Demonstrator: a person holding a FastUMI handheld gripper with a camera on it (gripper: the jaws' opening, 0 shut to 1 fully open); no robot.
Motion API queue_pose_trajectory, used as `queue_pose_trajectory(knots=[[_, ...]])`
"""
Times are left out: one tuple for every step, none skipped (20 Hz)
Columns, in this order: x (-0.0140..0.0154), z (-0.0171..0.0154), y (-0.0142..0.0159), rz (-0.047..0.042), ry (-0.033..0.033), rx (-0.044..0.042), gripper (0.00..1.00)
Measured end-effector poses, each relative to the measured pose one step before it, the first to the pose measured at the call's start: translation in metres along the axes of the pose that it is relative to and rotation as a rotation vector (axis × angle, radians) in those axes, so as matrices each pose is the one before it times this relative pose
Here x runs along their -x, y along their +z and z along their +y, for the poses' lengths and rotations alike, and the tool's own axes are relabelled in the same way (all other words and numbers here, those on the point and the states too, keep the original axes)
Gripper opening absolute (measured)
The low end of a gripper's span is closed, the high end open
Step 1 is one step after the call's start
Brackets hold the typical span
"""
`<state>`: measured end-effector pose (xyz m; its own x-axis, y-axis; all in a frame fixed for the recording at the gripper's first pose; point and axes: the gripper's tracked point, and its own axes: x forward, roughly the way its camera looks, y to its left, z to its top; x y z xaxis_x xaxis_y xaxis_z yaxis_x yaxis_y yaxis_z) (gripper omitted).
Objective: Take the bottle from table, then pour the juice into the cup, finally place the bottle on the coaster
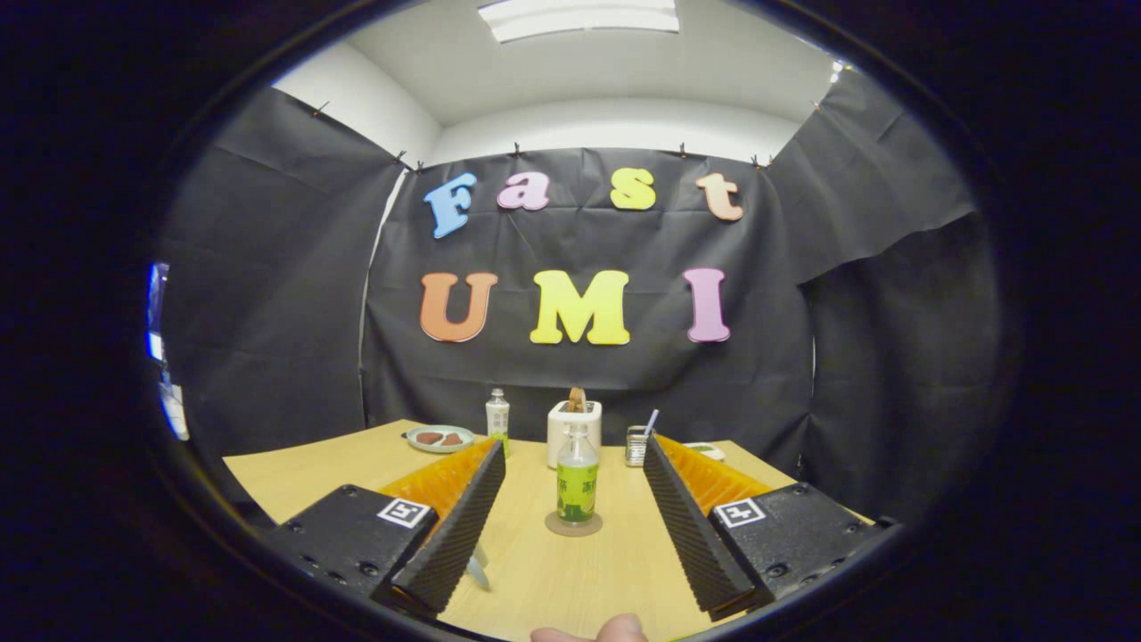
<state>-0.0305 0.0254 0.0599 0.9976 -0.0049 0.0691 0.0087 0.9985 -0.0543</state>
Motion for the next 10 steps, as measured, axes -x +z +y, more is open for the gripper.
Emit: queue_pose_trajectory(knots=[[0.00287,-0.00256,-0.00436,-0.00157,-0.00969,-0.00428,1.0],[0.00255,-0.00259,-0.00361,-0.00498,-0.00874,-0.00602,1.0],[0.00184,-0.00333,-0.00246,-0.00455,-0.01253,-0.00917,1.0],[0.00129,-0.00247,-0.00158,-0.00574,-0.00971,0.0001,1.0],[0.00121,-0.00087,0.00021,-0.00836,-0.00252,0.00438,1.0],[0.00047,-0.00056,0.001,-0.00109,0.00038,0.00234,1.0],[0.0008,-0.00121,0.00001,-0.00356,0.00093,-0.00384,1.0],[0.00096,-0.00214,0.00225,-0.00871,-0.00266,-0.01043,1.0],[0.0001,-0.00239,0.00223,-0.00623,-0.00384,-0.00454,1.0],[0.00042,-0.00105,0.00062,-0.0035,-0.0014,0.00018,1.0]])
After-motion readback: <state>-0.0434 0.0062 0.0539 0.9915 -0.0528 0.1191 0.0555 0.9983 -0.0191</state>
